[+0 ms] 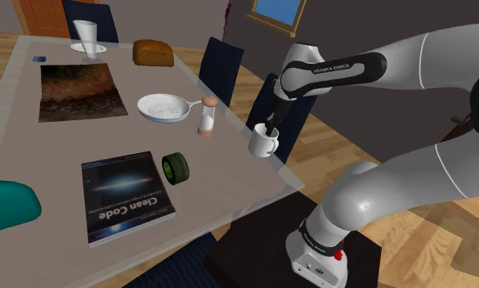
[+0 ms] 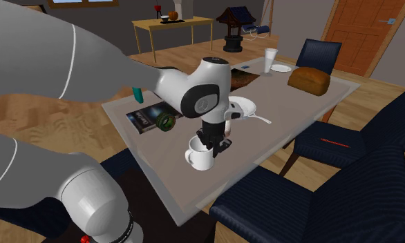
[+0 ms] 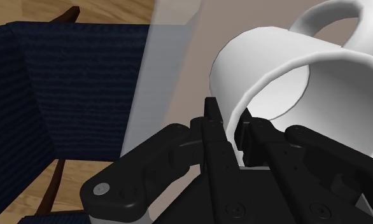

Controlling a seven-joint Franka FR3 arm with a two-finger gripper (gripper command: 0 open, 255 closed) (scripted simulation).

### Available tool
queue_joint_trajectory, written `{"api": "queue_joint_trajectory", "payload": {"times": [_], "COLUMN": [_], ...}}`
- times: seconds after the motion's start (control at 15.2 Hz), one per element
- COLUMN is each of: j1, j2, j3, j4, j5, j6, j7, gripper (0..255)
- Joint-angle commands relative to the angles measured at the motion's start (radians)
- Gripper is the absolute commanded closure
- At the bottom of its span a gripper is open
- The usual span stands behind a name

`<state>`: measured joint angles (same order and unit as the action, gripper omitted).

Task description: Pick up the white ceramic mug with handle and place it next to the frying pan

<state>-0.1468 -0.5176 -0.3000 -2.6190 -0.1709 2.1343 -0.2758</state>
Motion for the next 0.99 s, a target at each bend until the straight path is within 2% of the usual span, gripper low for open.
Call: {"api": "queue_joint_trajectory", "payload": {"times": [0.0, 0.92], "j1": [-0.001, 0.004], "j2": [-0.014, -0.068], "j3": [0.003, 0.031], "j4": [0.016, 0.167], "j5": [0.001, 0.017], "j6": [-0.030, -0.235], "j7": [-0.001, -0.001], "gripper": [255, 255]}}
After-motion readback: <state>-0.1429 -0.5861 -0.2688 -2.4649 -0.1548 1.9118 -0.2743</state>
